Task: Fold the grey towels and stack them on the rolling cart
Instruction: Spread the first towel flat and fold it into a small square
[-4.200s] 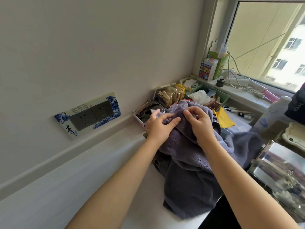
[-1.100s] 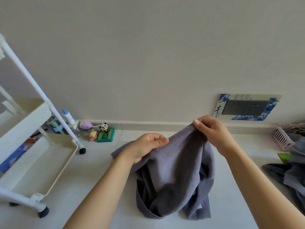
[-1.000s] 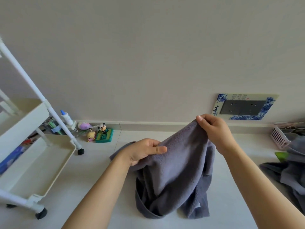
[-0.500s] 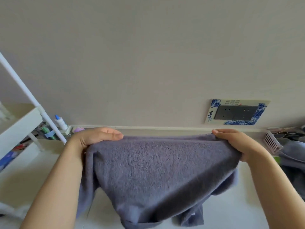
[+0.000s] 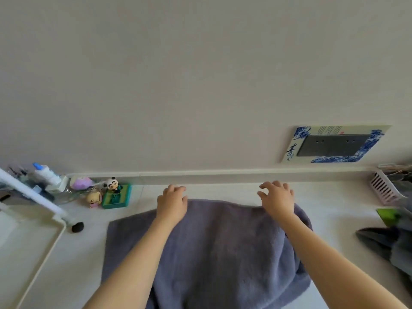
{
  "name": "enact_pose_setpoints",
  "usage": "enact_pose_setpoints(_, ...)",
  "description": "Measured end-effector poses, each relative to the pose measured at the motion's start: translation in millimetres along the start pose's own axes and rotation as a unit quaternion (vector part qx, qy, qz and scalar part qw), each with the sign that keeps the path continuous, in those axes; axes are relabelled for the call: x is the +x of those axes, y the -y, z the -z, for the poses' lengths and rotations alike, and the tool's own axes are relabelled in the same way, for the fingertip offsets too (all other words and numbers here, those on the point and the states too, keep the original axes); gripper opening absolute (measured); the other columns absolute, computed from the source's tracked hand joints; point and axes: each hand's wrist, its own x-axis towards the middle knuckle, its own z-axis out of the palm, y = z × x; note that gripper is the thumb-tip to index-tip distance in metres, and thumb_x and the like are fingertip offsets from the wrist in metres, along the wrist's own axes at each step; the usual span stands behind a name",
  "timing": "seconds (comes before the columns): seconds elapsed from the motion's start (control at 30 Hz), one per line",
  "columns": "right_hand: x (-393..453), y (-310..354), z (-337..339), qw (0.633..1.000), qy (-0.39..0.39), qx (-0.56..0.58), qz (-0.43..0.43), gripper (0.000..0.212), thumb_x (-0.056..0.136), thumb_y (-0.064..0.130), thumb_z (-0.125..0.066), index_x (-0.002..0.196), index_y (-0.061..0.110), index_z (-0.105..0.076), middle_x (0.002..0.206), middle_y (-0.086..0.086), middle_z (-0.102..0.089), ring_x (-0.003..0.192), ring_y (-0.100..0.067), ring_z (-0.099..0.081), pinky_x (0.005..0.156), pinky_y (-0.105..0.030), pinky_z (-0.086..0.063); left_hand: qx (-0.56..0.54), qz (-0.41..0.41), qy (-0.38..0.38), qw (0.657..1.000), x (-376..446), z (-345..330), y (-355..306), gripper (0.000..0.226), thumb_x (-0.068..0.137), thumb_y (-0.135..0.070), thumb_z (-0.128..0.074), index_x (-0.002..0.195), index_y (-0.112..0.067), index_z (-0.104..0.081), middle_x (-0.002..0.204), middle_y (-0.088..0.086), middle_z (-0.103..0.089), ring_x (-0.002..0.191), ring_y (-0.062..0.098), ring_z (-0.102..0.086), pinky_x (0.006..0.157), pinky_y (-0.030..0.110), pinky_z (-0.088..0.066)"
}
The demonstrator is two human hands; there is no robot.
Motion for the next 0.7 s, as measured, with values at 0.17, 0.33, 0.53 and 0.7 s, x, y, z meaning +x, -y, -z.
enact_pose_setpoints(0.17,-20.5,3.3,-50.7,0.984,0.094,0.01,0.149,0.035,0.092,0.048,-0.047,0.122,0.033,-0.06,0.132,0.006,-0.052,0.123,-0.018,-0.041,0.101,-0.03,-0.029,0.033,0.066,0.165,0.984,-27.3,-59.9,-2.8,0.051,0.098,-0.041,-0.031,0.146,-0.022,-0.03,0.154,0.012,-0.02,0.14,0.033,-0.019,0.11,0.049,-0.022)
enact_pose_setpoints(0.33,-32.4,-11.9,-85.8,0.943,0.227,-0.125,0.211,0.106,0.053,0.091,0.015,0.146,0.044,0.001,0.156,0.009,0.011,0.145,-0.02,0.009,0.117,-0.04,0.003,0.06,0.039,0.182,0.981,-38.9,-91.9,25.1,0.069,0.096,-0.057,-0.021,0.148,-0.031,0.016,0.153,0.004,0.03,0.141,0.028,0.027,0.111,0.055,0.014)
enact_pose_setpoints(0.53,-6.4,2.3,-84.4,0.95,0.172,-0.198,0.166,0.063,0.091,0.065,-0.016,0.148,0.039,-0.01,0.159,-0.001,-0.003,0.146,-0.025,0.002,0.117,-0.044,0.006,-0.061,-0.073,0.01,0.995,-41.5,-73.0,62.6,0.049,0.095,-0.036,-0.035,0.138,-0.017,-0.047,0.154,0.009,-0.028,0.144,0.021,-0.021,0.118,0.038,-0.01)
enact_pose_setpoints(0.7,-89.0,47.4,-105.2,0.925,0.193,-0.127,0.303,0.068,0.092,0.067,-0.011,0.125,0.032,-0.06,0.131,-0.002,-0.058,0.123,-0.026,-0.053,0.104,-0.044,-0.021,0.037,0.134,-0.003,0.99,-91.4,-80.2,75.4,0.062,0.093,-0.042,-0.04,0.148,-0.016,-0.027,0.153,0.02,-0.024,0.14,0.038,-0.022,0.11,0.06,-0.014)
